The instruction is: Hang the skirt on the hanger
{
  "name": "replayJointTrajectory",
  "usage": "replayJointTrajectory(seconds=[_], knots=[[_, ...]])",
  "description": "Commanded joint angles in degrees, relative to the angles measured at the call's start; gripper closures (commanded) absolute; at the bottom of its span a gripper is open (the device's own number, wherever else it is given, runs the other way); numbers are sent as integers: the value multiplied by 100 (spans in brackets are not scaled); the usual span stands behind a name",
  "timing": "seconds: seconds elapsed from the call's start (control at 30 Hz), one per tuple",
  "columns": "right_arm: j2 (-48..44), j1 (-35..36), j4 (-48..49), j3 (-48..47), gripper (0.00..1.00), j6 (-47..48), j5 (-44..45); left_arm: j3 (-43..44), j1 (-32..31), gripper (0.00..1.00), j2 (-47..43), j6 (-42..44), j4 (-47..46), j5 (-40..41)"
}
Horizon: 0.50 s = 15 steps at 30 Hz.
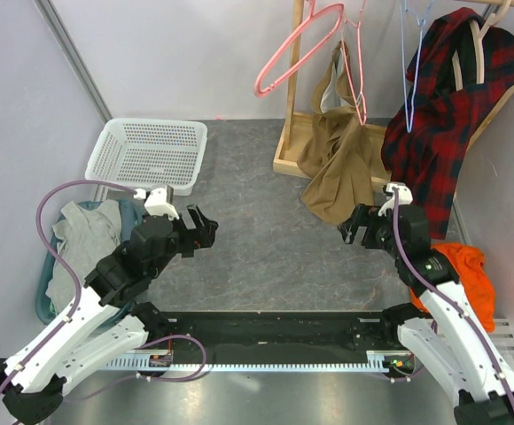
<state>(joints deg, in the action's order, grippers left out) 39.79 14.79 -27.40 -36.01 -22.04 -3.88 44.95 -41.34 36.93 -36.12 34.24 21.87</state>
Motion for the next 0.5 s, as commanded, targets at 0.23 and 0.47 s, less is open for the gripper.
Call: replayJointTrajectory(seconds=[0.23, 0.47], knots=[[-455, 24, 568, 208, 2, -459, 133, -566, -5, 0, -423, -642, -31, 369], [-130, 16, 1042, 374, 2, -590, 335, -751, -5, 0, -248, -415, -224, 872]])
